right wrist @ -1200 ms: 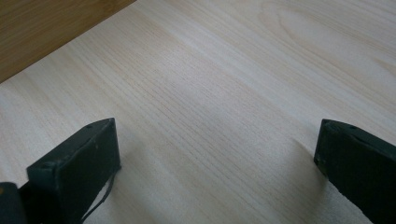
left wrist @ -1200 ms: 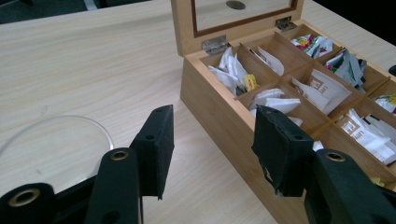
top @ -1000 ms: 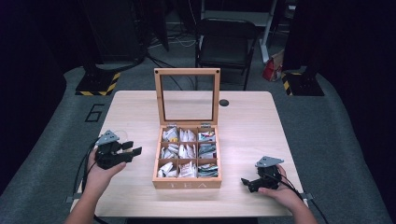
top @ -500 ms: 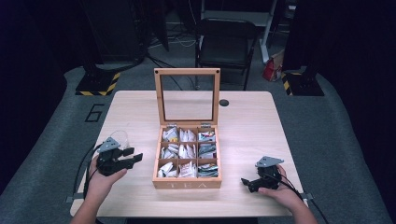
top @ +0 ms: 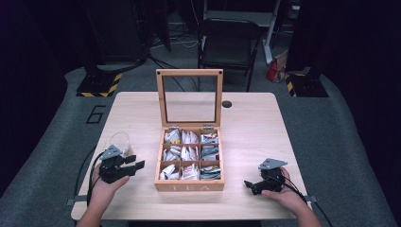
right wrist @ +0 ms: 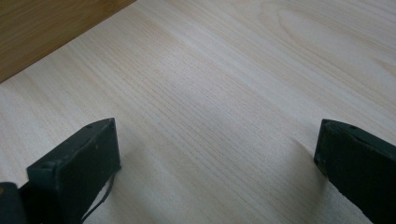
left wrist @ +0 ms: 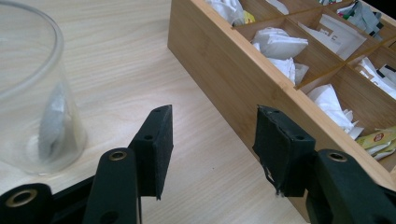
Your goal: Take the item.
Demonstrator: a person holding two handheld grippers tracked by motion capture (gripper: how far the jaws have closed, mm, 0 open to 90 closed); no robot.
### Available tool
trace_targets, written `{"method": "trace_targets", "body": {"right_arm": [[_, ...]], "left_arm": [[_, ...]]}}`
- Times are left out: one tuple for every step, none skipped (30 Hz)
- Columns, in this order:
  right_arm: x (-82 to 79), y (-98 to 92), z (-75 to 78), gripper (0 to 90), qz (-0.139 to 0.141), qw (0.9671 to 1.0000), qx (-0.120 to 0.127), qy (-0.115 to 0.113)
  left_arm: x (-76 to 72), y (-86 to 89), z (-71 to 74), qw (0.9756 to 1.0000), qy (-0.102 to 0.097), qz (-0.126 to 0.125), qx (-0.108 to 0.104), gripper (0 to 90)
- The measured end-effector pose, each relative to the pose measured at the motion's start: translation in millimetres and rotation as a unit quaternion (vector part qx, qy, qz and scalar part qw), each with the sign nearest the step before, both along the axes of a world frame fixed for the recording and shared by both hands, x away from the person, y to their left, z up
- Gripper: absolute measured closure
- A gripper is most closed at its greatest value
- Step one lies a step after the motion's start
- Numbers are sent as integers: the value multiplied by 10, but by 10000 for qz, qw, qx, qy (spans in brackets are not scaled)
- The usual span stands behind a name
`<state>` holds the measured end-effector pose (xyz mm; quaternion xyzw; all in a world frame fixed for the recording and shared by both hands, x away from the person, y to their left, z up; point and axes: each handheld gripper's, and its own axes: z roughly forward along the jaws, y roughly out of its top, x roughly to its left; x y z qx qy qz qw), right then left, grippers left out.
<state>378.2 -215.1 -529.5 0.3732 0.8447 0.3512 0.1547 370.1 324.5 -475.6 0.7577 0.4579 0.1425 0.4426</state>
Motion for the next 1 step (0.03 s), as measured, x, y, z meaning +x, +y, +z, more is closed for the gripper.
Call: {"method": "trace_targets", "body": {"right_arm": [[0, 0, 0, 0, -3, 10000, -4, -6]], "left_arm": [[-1, -4, -7, 10000, 23, -26, 50, 466]]}}
